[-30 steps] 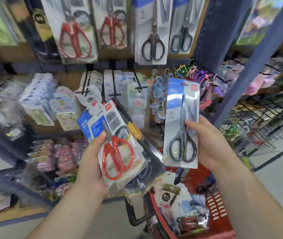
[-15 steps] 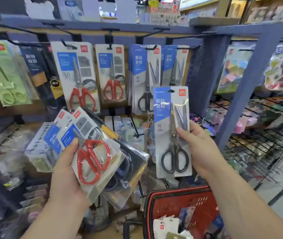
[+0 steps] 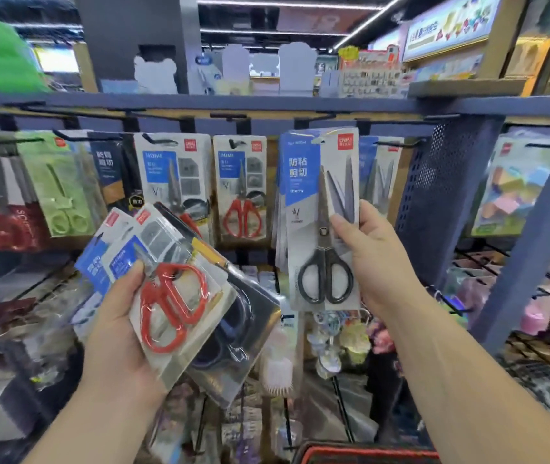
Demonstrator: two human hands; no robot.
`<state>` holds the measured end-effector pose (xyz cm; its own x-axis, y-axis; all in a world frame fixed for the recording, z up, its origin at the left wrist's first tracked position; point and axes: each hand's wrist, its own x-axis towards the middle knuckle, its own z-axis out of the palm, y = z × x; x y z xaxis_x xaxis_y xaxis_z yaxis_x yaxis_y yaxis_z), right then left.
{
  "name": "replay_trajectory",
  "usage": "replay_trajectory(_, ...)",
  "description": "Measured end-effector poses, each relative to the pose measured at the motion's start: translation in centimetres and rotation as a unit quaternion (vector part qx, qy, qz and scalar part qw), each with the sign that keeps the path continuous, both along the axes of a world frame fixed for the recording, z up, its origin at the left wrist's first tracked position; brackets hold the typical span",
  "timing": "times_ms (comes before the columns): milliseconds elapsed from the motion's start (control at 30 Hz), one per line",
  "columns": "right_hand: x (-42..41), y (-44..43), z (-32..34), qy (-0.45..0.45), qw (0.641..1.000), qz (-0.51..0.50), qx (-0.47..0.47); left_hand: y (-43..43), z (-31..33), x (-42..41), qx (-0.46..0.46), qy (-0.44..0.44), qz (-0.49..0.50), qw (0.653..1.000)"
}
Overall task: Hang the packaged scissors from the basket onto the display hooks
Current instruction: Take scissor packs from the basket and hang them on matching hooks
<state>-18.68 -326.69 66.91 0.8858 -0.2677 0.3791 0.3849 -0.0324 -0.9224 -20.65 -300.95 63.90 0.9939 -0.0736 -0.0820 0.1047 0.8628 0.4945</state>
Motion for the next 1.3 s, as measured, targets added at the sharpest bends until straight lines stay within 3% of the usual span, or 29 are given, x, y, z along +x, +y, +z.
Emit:
replay_trajectory(300, 2.7, 0.1, -0.9, 0.011, 0.998, -0.066, -0.011, 1.0, 1.0, 2.7, 0.062, -0.001, -0.052, 0.997)
replay_trajectory(633, 3.8, 0.5, 0.1, 0.06, 0.988, -0.13, -0.053, 0.8, 0.5, 3.7, 0.046, -0.007, -0.045, 0.998)
replay_trajectory(933, 7.3, 0.6, 0.9, 0.109, 0.956, -0.24, -0.124, 0.8, -0.2, 3.1, 0.042, 0.008, -0.054, 0.998)
replay_trajectory(1000, 6.0, 1.3, 0.7, 0.084, 0.934, -0.31, -0.155, 0.7, -0.6, 2.9, 0.049, 0.008, -0.043, 0.998)
replay_trajectory(1067, 3.6, 3.4, 1.0, 0.005, 0.921, -0.351, -0.171, 0.5, -0.9, 2.7, 0.057, -0.001, -0.034, 0.998)
replay_trajectory(1100, 2.1, 4.8, 1.3, -0.021, 0.936, -0.308, -0.171, 0.5, -1.1, 2.7, 0.06, -0.004, -0.031, 0.998)
replay_trajectory(1167, -1.0, 7.9, 2.2, 0.005, 0.975, -0.111, -0.192, 0.4, -1.3, 2.6, 0.055, -0.008, -0.029, 0.998)
replay_trajectory(1233, -3.3, 10.6, 2.9, 0.095, 0.954, 0.062, -0.279, 0.2, -1.6, 2.6, 0.044, -0.013, -0.035, 0.998)
replay_trajectory(1300, -3.6, 11.8, 2.2, 0.123, 0.92, 0.09, -0.362, 0.1, -1.7, 2.6, 0.055, -0.01, -0.021, 0.998)
